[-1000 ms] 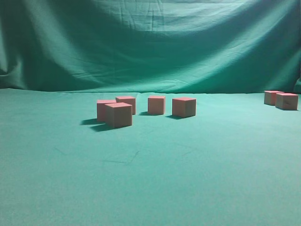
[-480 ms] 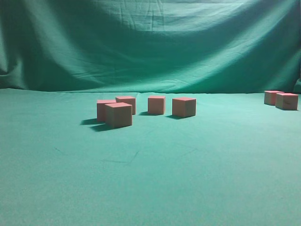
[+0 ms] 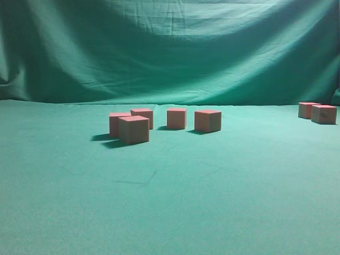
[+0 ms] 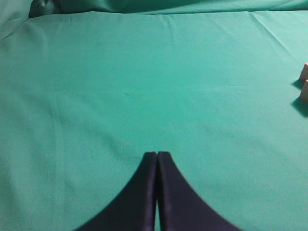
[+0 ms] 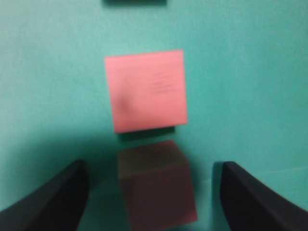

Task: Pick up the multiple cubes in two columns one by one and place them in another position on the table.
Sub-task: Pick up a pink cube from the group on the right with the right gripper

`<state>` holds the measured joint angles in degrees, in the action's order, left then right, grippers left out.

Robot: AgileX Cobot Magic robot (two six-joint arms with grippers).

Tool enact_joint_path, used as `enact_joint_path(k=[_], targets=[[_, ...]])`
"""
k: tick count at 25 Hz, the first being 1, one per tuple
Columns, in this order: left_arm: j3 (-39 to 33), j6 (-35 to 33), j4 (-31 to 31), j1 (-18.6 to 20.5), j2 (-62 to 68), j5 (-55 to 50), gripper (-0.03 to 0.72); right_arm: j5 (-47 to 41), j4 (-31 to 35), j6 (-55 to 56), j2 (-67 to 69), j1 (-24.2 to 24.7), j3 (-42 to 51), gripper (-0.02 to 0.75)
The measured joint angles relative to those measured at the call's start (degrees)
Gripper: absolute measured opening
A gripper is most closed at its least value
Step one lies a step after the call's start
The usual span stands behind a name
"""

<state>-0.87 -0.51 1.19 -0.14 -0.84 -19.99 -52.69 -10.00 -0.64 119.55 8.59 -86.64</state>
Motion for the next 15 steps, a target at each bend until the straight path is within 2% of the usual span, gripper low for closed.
enact_joint_path(k=[5,9,10,15], targets=[[0.0,0.0,0.0,0.0,0.0,0.0,0.0,0.09,0.0,0.0,0.0,0.0,0.0,0.504],[0.0,0.0,0.0,0.0,0.0,0.0,0.0,-0.24,0.11,1.47,0.0,0.0,0.0,0.29],[0.0,0.0,0.0,0.0,0.0,0.0,0.0,-0.55,0.32,1.66,0.0,0.0,0.0,0.265],[0.0,0.0,0.0,0.0,0.0,0.0,0.0,-2.56,2.11,2.8,-0.49,0.0,-0.12,0.275]])
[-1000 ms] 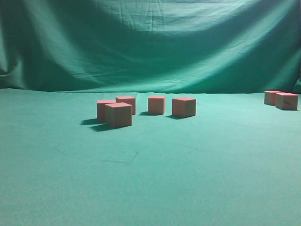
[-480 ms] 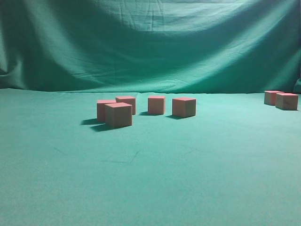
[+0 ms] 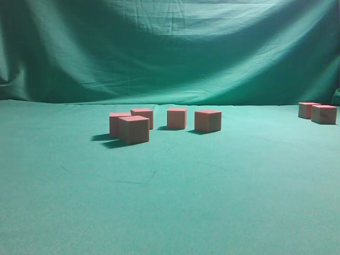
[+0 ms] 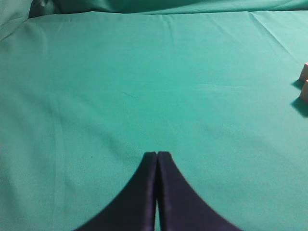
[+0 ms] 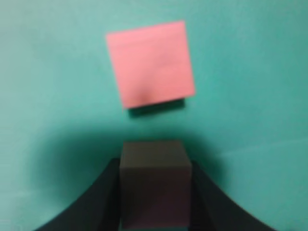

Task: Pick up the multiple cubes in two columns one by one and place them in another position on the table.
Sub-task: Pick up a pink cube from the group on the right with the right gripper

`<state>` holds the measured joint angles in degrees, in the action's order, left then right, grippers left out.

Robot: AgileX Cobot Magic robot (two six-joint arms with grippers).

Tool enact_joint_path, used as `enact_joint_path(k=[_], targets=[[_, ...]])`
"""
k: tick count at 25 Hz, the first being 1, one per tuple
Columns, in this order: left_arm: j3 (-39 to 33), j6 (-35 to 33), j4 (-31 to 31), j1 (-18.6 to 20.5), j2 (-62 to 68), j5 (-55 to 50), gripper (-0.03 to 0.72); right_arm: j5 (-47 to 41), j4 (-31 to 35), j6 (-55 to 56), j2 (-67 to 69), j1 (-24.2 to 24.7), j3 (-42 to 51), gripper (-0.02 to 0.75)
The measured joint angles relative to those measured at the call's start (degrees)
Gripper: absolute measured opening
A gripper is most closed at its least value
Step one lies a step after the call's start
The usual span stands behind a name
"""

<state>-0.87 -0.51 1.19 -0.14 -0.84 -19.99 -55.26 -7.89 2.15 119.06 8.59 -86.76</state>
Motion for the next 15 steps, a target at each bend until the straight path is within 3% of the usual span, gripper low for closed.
enact_joint_path(k=[7,10,15], targets=[[0.0,0.0,0.0,0.0,0.0,0.0,0.0,-6.13,6.62,-0.08,-8.35,-2.28,0.0,0.275],[0.0,0.0,0.0,0.0,0.0,0.0,0.0,-8.4,7.04,-0.08,-13.09,-6.32,0.0,0.275],[0.0,0.0,0.0,0.0,0.0,0.0,0.0,-10.52,7.34,-0.08,-19.35,-17.03,0.0,0.275]])
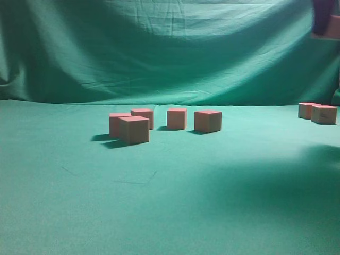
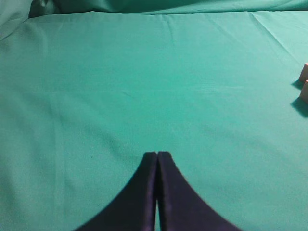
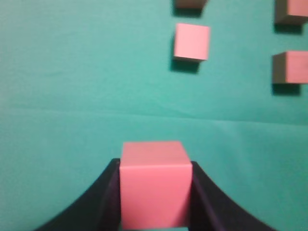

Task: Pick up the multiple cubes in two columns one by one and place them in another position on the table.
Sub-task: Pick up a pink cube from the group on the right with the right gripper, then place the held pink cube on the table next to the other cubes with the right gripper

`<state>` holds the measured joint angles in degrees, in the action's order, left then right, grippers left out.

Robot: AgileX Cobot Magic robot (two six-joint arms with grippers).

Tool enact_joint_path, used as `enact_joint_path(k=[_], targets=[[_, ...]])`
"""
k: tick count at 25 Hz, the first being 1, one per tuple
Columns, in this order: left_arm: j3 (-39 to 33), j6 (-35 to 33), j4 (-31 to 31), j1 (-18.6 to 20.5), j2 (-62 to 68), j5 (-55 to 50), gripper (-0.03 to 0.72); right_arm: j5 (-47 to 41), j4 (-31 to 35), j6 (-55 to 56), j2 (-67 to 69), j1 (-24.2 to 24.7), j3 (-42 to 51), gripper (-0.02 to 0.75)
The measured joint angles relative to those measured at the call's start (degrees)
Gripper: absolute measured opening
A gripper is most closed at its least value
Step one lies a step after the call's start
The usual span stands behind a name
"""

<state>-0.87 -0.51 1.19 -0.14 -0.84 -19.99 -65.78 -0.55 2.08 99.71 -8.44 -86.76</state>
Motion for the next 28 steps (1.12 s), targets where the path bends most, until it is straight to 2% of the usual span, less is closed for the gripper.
enact_joint_path(k=[9,15,21,28], targets=[[0.0,0.0,0.0,0.0,0.0,0.0,0.0,-1.82,0.1,-5.78,-0.96,-20.5,0.0,0.275],[0.0,0.0,0.0,0.0,0.0,0.0,0.0,-1.71,0.1,-14.19,1.59,-30.73,0.0,0.275],[0.0,0.0,0.0,0.0,0.0,0.0,0.0,-1.24,0.28,-20.18,7.48,-36.33,0.0,0.275],[0.0,0.0,0.0,0.0,0.0,0.0,0.0,1.42,0.28,-20.88,12.37,-37.55,0.0,0.275]])
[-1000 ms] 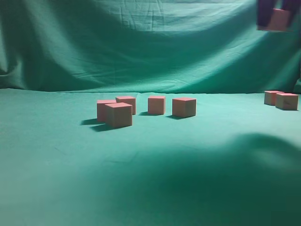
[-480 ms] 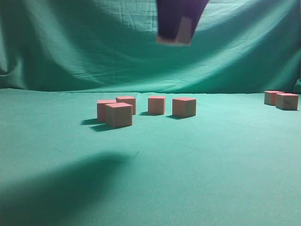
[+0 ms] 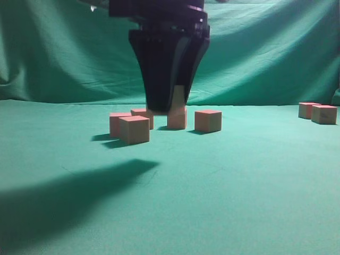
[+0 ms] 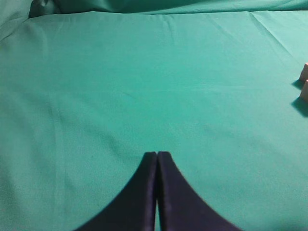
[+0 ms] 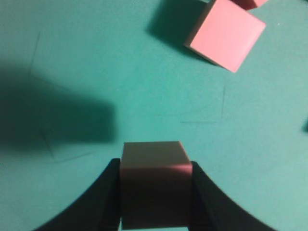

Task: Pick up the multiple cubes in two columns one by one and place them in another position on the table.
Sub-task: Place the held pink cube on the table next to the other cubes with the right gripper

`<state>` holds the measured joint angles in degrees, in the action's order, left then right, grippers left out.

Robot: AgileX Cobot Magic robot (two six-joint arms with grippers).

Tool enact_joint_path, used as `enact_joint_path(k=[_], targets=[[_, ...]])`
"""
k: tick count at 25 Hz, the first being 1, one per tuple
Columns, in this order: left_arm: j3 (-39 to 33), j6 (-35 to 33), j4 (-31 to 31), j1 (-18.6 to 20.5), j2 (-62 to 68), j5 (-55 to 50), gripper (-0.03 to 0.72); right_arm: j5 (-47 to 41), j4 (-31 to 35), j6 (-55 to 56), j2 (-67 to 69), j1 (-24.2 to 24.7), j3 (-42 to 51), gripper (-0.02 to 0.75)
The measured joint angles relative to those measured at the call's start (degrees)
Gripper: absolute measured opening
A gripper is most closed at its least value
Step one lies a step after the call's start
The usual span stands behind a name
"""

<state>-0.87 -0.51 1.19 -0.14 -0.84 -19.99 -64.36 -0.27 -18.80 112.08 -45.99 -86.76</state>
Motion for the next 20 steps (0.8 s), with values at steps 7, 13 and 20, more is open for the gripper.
enact_joint_path(k=[7,13,20], targets=[[0.0,0.0,0.0,0.0,0.0,0.0,0.0,5.03,-1.99,-0.08,2.49,0.0,0.0,0.275],[0.0,0.0,0.0,0.0,0.0,0.0,0.0,8.28,-2.93,0.03,3.97,0.0,0.0,0.275],[0.0,0.0,0.0,0.0,0.0,0.0,0.0,9.54,-3.59,1.22,6.48,0.0,-0.23,0.275]])
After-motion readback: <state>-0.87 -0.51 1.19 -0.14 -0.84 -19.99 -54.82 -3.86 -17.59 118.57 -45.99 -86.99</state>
